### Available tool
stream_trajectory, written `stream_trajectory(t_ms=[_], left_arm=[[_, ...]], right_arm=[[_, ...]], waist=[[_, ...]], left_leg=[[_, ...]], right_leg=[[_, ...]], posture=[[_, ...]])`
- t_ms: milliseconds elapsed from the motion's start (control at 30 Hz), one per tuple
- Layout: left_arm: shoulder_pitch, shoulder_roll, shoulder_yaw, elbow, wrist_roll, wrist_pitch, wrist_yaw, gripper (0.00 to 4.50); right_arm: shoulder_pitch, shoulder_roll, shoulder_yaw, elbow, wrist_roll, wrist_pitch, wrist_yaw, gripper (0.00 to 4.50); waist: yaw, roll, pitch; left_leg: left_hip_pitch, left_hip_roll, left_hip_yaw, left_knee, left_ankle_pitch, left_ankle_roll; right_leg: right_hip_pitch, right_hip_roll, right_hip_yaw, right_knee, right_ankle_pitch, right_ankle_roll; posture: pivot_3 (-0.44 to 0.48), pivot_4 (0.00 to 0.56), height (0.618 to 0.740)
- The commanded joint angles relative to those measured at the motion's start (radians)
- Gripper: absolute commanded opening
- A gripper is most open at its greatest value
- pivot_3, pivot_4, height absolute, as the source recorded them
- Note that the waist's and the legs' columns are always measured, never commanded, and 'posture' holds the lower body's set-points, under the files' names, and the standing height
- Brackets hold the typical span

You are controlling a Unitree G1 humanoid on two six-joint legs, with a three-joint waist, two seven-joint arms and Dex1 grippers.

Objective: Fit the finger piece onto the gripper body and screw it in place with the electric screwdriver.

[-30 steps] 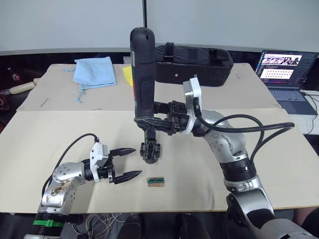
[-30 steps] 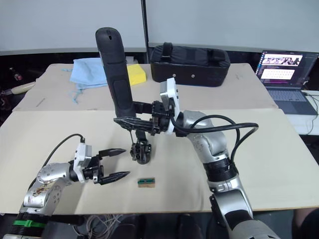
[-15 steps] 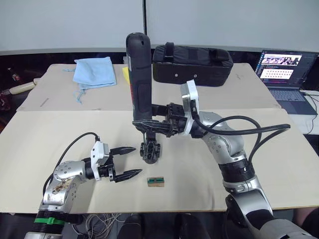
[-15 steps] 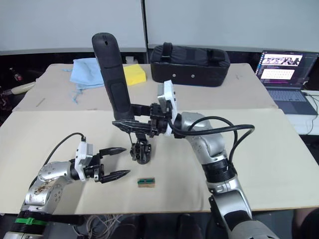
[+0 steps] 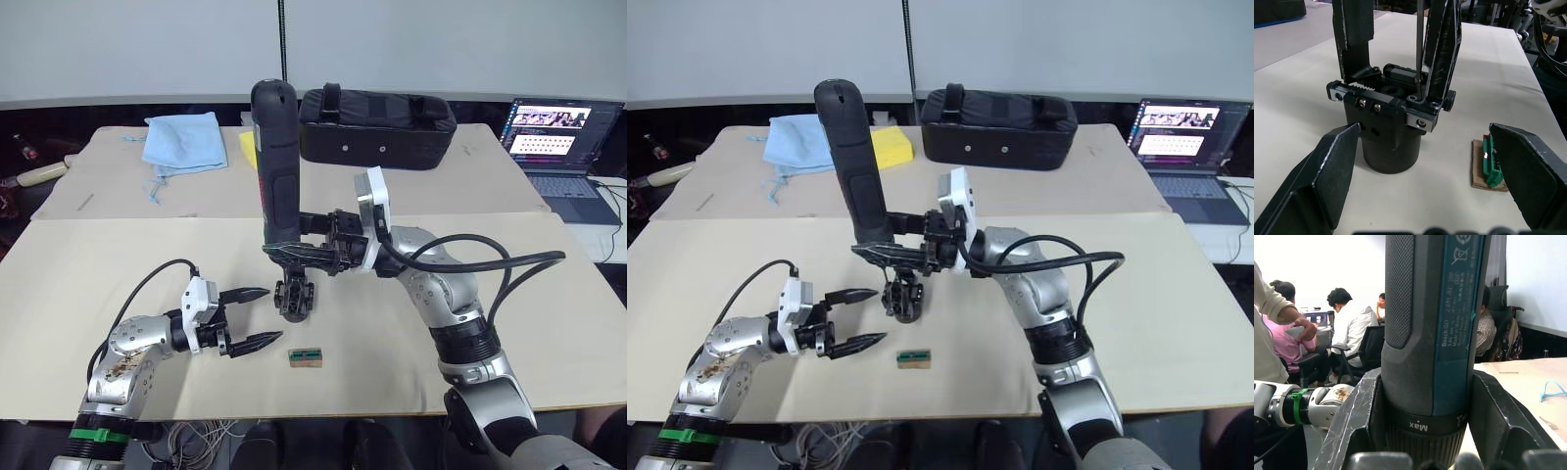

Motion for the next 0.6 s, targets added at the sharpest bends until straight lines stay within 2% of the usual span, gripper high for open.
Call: stream_trajectory(t_ms=[33, 600], left_arm=[[0.004, 0.006, 0.005, -0.038, -0.008, 0.01, 0.005, 4.5], [0.005, -0.003, -0.004, -0.034, -0.002, 0.009, 0.009, 4.5]], right_arm=[[-0.011, 0.011, -0.018, -0.054, 0.014, -0.04, 0.002, 1.93], [-0.003, 0.013, -0.015, -0.054, 0.005, -0.064, -0.006, 1.93]], waist=[[0.0, 0.0, 0.0], [-0.001, 0.0, 0.0]], left_leg=[[0.0, 0.0, 0.0, 0.0, 0.0, 0.0], [0.0, 0.0, 0.0, 0.0, 0.0, 0.0]], right_leg=[[0.0, 0.0, 0.0, 0.0, 0.0, 0.0], [0.0, 0.0, 0.0, 0.0, 0.0, 0.0]], posture=[[0.0, 0.15, 0.74], [0.0, 0.15, 0.74]])
